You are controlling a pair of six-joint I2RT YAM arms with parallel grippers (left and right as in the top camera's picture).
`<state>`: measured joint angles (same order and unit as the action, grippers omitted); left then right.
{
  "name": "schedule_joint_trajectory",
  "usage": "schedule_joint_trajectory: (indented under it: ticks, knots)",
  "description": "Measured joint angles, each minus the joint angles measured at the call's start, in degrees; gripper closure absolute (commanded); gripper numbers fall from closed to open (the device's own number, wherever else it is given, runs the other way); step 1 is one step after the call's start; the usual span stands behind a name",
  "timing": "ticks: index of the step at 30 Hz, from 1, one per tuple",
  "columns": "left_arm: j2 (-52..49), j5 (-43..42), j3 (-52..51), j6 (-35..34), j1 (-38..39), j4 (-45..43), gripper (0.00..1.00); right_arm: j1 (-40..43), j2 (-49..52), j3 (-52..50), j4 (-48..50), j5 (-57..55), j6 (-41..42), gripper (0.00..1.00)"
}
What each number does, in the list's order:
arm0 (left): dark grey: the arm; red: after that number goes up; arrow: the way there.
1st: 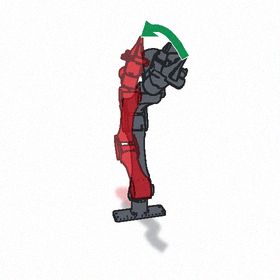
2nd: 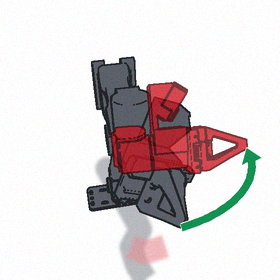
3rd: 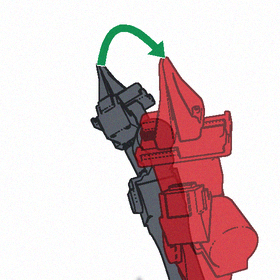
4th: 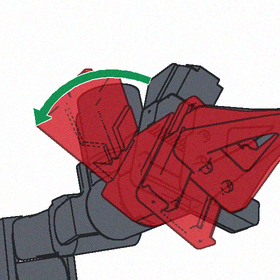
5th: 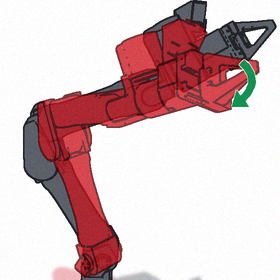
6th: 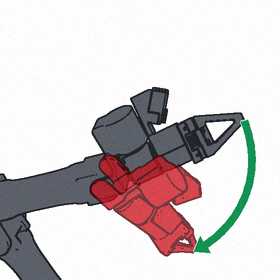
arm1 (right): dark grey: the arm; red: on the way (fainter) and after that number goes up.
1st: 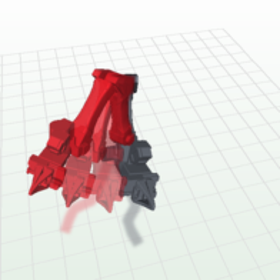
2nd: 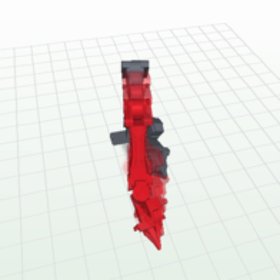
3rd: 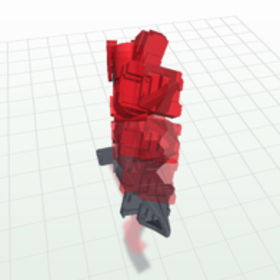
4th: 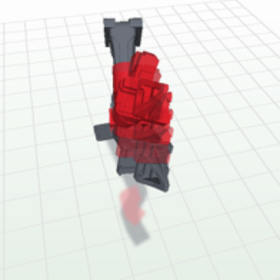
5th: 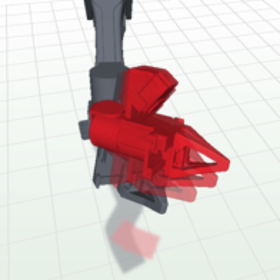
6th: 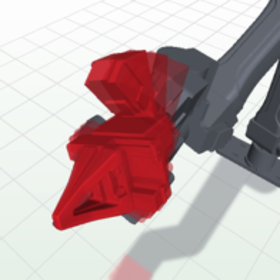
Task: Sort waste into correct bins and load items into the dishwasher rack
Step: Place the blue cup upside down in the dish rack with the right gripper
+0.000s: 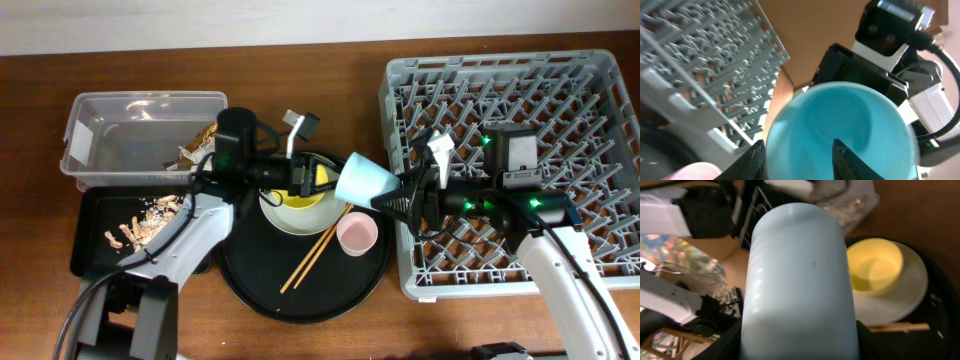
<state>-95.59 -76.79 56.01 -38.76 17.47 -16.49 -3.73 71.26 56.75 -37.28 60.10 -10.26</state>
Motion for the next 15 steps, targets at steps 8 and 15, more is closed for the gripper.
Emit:
schedule_joint_trajectory:
  ticks: [8,15]
  knots:
    - [-0.11,6.43,0.46,11.69,-3.78,18.62,0.58,5.53,-0.24,7.02,-13.88,-16.06,0.09,0.65]
    - [2.4,27.54,0.39,26.43,-5.99,45.13,0.57,12.66,-0.5,18.12,-32.0,-31.36,0.22,0.82]
